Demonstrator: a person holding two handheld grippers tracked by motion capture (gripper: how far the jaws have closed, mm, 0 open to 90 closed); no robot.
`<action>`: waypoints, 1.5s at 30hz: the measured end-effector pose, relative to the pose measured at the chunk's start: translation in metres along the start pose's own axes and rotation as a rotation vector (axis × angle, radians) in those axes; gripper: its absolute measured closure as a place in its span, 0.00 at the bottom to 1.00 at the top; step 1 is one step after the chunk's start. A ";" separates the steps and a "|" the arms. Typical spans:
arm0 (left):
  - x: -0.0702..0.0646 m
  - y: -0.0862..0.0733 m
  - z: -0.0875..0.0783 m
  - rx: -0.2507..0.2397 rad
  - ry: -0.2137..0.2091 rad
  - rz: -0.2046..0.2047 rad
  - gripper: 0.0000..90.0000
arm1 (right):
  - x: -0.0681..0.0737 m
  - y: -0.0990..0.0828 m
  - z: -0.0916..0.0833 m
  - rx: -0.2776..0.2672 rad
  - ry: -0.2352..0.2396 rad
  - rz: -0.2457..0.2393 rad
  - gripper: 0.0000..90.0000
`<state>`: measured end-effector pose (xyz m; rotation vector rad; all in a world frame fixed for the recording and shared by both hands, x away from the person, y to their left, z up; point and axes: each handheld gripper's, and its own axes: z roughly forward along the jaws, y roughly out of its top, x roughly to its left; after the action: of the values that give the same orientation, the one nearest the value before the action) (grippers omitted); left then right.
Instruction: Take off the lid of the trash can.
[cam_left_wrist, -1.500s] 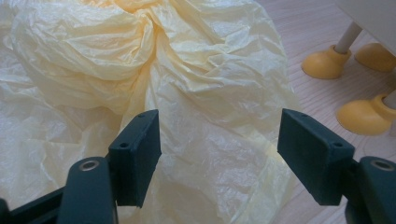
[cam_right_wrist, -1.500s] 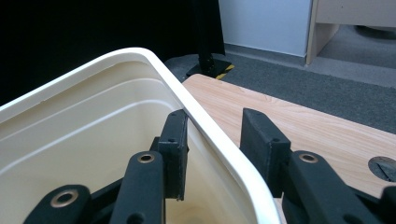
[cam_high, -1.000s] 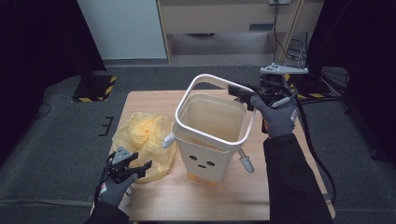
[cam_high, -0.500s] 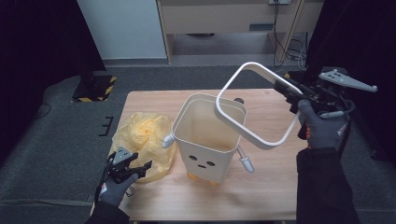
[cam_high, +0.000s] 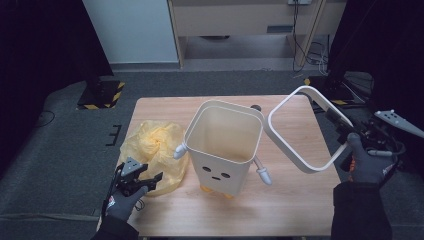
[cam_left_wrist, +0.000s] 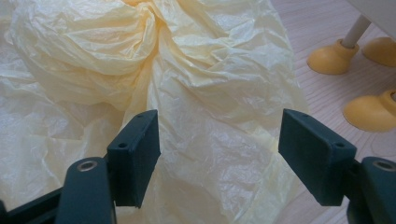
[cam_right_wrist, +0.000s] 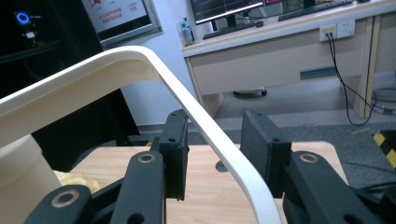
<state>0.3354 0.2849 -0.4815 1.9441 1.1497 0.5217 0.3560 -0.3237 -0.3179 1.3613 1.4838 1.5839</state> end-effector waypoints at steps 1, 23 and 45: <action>0.000 0.000 0.000 0.000 0.001 -0.002 0.32 | -0.002 -0.004 -0.001 0.001 -0.003 0.004 0.69; 0.001 0.000 0.001 0.000 -0.002 -0.011 0.32 | -0.049 -0.121 0.022 0.229 -0.164 0.016 0.69; 0.001 -0.001 0.001 -0.002 -0.001 -0.013 0.31 | -0.068 -0.179 0.045 0.546 -0.178 -0.045 0.62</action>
<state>0.3362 0.2855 -0.4827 1.9339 1.1598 0.5145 0.3785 -0.3288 -0.5129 1.6917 1.8967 1.0276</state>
